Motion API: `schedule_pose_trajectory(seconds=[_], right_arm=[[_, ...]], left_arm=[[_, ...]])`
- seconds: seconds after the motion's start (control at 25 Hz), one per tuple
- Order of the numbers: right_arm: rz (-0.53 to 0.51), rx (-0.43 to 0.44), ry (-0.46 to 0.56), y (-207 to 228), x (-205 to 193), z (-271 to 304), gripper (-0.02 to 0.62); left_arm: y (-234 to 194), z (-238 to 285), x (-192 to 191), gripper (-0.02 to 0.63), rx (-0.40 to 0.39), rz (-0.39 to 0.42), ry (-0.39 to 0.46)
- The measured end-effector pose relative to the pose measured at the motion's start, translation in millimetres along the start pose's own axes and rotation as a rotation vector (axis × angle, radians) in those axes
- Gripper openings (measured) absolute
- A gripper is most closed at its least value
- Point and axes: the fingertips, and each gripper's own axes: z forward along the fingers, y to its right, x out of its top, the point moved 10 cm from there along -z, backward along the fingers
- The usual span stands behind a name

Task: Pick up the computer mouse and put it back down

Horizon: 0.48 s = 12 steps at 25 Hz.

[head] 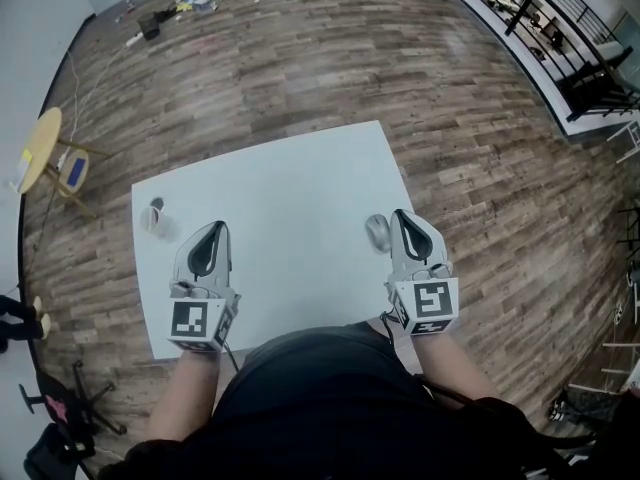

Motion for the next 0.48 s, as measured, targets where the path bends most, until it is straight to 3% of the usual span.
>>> schedule_pose_trajectory(seconds=[0.48], right_arm=[[-0.008, 0.009, -0.011, -1, 0, 12, 0.002]], left_arm=[[-5, -2, -2, 0.002, -0.014, -0.027, -0.025]])
